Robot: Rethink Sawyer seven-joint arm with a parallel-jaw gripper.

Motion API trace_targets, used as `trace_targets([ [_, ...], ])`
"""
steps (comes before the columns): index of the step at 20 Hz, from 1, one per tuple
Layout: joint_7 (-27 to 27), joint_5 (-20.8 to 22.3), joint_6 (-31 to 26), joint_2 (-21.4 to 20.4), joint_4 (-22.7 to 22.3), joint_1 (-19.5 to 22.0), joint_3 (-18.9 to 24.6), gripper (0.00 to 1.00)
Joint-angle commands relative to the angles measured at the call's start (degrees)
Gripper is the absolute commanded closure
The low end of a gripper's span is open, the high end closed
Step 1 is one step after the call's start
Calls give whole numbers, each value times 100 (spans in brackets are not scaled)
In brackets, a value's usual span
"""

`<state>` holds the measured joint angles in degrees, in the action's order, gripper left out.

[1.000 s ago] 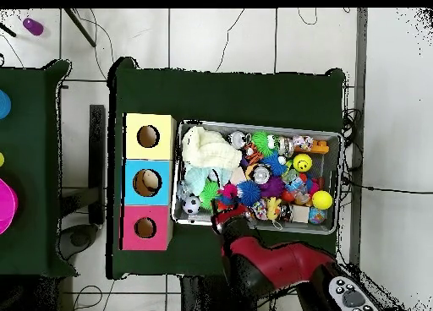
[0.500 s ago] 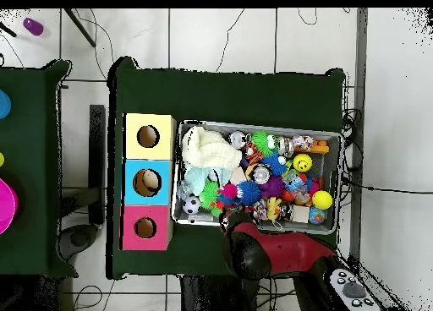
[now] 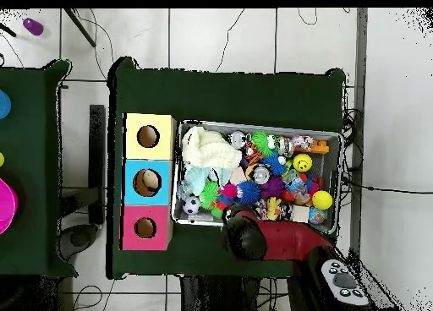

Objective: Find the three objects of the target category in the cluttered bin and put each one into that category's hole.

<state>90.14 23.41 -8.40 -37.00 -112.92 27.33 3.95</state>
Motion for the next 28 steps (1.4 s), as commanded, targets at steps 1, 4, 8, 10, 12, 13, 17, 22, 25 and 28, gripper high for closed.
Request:
trace_targets([
  [1, 1099, -534, -254, 71, 779, 29, -204, 0],
  [4, 1056, -747, -538, 59, 880, 91, -184, 0],
  [8, 897, -946, -859, 45, 1037, 117, -191, 0],
  [10, 876, -1026, -950, 65, 1137, 69, -232, 0],
  [12, 910, -1080, -959, 97, 1226, -56, -319, 0],
  [13, 965, -1108, -904, 120, 1266, -136, -384, 0],
  [17, 1105, -1254, -867, 253, 1478, -408, -601, 0],
  [22, 1019, -1377, -776, 525, 1786, -520, -624, 0],
  [25, 983, -1412, -613, 707, 1934, -532, -598, 0],
  [28, 998, -1440, -497, 897, 2088, -644, -684, 0],
])
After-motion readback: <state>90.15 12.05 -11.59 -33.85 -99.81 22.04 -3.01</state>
